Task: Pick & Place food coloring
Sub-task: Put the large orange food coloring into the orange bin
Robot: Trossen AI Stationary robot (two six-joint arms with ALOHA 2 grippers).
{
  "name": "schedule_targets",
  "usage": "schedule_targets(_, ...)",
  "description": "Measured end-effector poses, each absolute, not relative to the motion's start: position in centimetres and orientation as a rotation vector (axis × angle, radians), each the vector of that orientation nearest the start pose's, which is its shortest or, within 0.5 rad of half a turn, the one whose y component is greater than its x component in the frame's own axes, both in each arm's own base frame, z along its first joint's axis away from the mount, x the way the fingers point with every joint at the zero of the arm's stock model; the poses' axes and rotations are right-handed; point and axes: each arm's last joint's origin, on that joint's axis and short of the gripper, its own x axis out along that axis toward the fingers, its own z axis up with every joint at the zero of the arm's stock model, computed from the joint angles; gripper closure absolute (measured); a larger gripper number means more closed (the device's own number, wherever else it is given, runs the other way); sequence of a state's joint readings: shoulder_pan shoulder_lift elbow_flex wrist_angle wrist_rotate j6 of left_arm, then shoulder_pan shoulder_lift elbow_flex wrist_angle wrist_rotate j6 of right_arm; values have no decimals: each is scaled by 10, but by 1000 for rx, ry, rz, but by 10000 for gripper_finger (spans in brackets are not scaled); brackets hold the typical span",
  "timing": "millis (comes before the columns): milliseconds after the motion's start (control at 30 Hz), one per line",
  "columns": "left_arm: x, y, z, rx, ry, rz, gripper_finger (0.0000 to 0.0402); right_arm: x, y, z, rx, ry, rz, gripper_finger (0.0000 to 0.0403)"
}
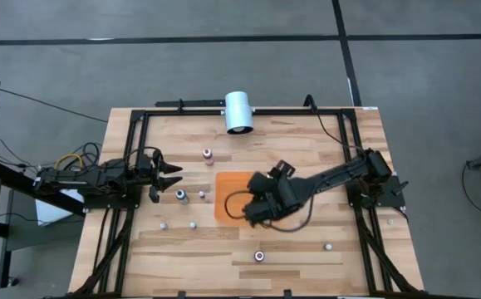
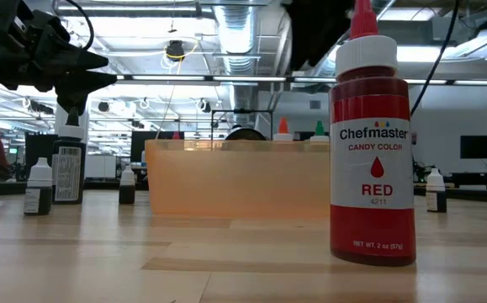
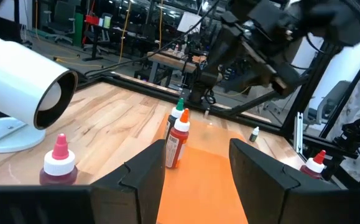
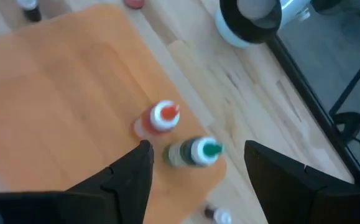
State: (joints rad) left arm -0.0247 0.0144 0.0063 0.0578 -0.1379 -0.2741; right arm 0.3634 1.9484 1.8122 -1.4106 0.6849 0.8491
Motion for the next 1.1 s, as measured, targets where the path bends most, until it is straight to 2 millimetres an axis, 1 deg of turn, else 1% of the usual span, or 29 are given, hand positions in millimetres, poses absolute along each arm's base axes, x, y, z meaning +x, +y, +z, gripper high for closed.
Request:
schedule_targets(100,98,2,170,-278,-65,106,233,343,133,285,-56,1079,-755,163)
schedule_targets(200,98,2,170,-278,-65,106,233,338,149,285,-44,1047,-732,163)
schedule_targets(267,98,2,170,-278,-65,106,233,337,157,285,-32,1010,-714,163)
schedule_targets(333,98,2,170,-278,-65,106,233,341,159,285,-17,987,-688,163)
schedule_targets(467,98,2,170,-278,-65,105,233,354,155,286,-15,949,-633,163)
schedule_targets(667,98,2,170,-308,-66,104,233,369,137,286,-29,929,-621,163)
schedule_targets(767,98,2,170,-332,-68,104,233,377,132,272,-10,921,-576,163)
schedule_targets(867,98,2,170,-342,-69,104,233,382,128,257,18,953,-517,163)
schedule_targets(1000,98,2,170,-345,-68,103,233,384,120,241,48,959,-532,163)
schedule_targets(1100,98,2,170,-345,-69,103,233,385,113,232,64,964,-541,163)
